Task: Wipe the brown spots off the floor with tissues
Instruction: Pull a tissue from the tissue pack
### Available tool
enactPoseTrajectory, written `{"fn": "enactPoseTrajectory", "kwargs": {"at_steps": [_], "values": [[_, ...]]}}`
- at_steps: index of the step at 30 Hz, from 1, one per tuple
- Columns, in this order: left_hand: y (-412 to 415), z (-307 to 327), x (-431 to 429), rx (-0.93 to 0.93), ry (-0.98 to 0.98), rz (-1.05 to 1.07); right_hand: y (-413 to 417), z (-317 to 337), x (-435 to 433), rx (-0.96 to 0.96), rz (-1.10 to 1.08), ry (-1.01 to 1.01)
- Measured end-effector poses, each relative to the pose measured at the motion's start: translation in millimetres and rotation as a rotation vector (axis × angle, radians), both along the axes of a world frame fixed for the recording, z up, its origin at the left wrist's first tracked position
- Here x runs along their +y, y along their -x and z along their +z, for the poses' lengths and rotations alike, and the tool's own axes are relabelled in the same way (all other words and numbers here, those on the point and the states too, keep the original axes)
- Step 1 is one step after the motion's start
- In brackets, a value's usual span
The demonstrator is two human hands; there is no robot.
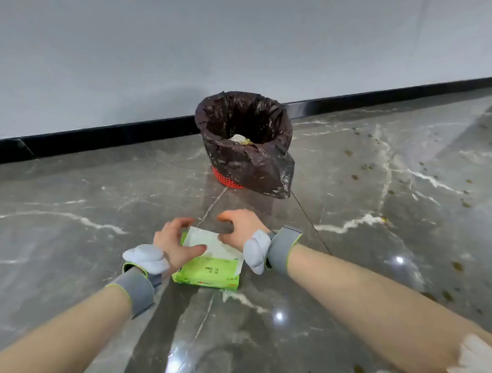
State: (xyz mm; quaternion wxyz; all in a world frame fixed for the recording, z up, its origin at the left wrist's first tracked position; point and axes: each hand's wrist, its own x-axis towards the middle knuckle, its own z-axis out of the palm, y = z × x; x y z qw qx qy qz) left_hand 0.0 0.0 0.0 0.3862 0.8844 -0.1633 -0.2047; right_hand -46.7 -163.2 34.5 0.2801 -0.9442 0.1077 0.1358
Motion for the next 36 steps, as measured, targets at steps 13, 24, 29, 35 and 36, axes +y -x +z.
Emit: {"fn": "enactPoseTrajectory", "kwargs": {"at_steps": [13,24,29,35,36], "values": [[11.8,-19.2,8.3,-0.084,-0.373,-0.268,8.4,-15.5,8.9,-0.040,0.116,-0.033],[33.8,-16.5,-20.5,-0.200,-0.351,-0.272,23.9,10.3,-3.3,0.067,-0.230,-0.375],[37.2,-22.2,-18.8,-0.161,-0.404,-0.285,35.3,-1.0,-2.7,0.243,0.183,0.196],[47.6,-22.3,-14.1,-0.227,-0.531,-0.411,39.8,17.4,-3.4,0.253,0.275,0.151],[48.5,-21.5,-13.3,-0.241,-0.579,-0.428,41.0,21.7,-5.0,0.240,0.259,0.108]]}}
